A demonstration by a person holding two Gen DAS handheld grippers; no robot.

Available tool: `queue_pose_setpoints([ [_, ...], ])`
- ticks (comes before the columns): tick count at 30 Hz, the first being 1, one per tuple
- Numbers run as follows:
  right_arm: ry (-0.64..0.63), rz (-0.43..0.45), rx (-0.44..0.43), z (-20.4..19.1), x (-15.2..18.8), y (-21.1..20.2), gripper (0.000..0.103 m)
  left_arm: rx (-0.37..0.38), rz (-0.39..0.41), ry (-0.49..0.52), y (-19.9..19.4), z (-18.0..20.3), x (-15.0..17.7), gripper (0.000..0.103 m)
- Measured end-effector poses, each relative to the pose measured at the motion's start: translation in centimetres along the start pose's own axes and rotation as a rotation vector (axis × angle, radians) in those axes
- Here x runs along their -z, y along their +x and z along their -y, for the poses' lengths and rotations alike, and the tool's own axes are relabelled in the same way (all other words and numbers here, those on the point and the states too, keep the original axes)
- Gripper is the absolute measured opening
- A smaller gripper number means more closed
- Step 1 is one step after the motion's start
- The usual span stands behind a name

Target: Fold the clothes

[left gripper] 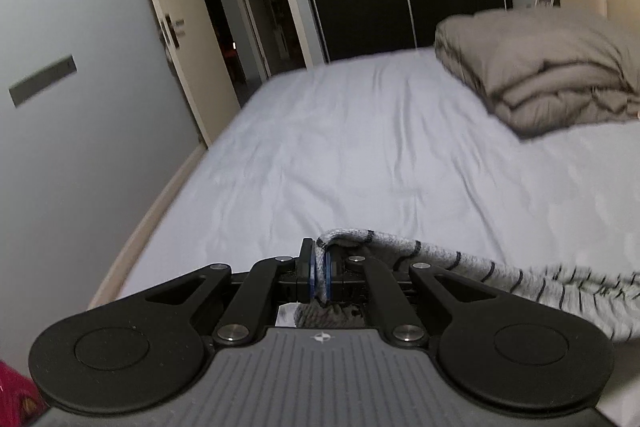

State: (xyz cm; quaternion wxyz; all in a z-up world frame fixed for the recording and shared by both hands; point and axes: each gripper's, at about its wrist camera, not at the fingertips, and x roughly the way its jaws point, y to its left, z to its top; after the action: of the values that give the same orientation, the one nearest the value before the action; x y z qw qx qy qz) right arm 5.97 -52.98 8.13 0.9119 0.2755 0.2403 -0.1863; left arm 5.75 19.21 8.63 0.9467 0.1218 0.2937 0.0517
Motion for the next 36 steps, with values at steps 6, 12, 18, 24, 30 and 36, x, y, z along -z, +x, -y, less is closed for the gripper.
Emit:
queue_pose_setpoints([
  [6, 0.013, 0.158, 0.033, 0.7, -7.2, -5.3, 0.002, -0.019, 0.103, 0.01, -1.3, -0.5, -7.5, 0.003],
  [12, -0.007, 0.302, 0.071, -0.8, -13.2, -7.4, 0.002, -0.064, 0.167, 0.036, -0.5, 0.2, -15.1, 0.003],
  [18, 0.001, 0.354, 0.113, -2.3, -17.0, -5.3, 0.002, -0.079, 0.159, 0.06, 3.3, 2.4, -19.6, 0.003],
  [24, 0.014, 0.328, 0.14, -0.4, -16.6, -2.1, 0.002, -0.027, 0.145, 0.138, 4.7, 3.6, -18.6, 0.003],
  [30, 0.084, 0.209, 0.14, 6.0, -10.9, 0.0, 0.002, 0.065, 0.092, 0.187, 4.7, 3.8, -12.2, 0.003],
  [36, 0.136, 0.08, 0.149, 13.2, -2.9, -1.1, 0.002, 0.183, 0.0, 0.232, 3.0, 3.3, -2.6, 0.003],
])
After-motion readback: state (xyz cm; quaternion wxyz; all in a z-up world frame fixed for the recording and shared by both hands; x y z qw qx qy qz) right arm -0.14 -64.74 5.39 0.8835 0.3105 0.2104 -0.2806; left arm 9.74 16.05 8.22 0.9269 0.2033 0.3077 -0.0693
